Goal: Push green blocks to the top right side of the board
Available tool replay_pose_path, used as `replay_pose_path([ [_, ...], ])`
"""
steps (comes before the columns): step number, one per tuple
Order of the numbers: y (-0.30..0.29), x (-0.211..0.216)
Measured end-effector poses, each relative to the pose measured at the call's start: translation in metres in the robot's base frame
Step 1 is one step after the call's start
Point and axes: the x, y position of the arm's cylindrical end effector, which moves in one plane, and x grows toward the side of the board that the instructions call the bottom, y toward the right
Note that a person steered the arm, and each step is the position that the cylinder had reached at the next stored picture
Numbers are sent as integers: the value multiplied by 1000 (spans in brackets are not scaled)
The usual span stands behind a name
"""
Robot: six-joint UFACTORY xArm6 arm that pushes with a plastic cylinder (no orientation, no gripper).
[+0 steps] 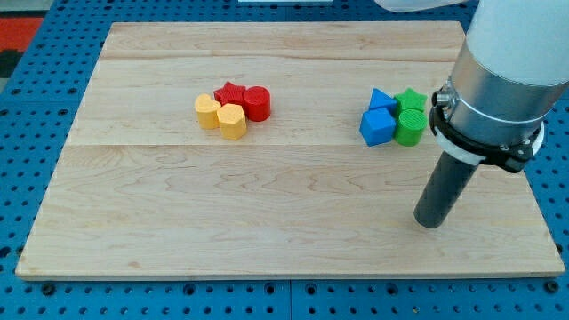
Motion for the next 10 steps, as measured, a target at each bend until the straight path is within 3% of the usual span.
replay_pose_path([
  [2, 18, -13],
  [3, -1, -53],
  [7, 18, -217],
  [9, 49, -277],
  [10, 26, -309],
])
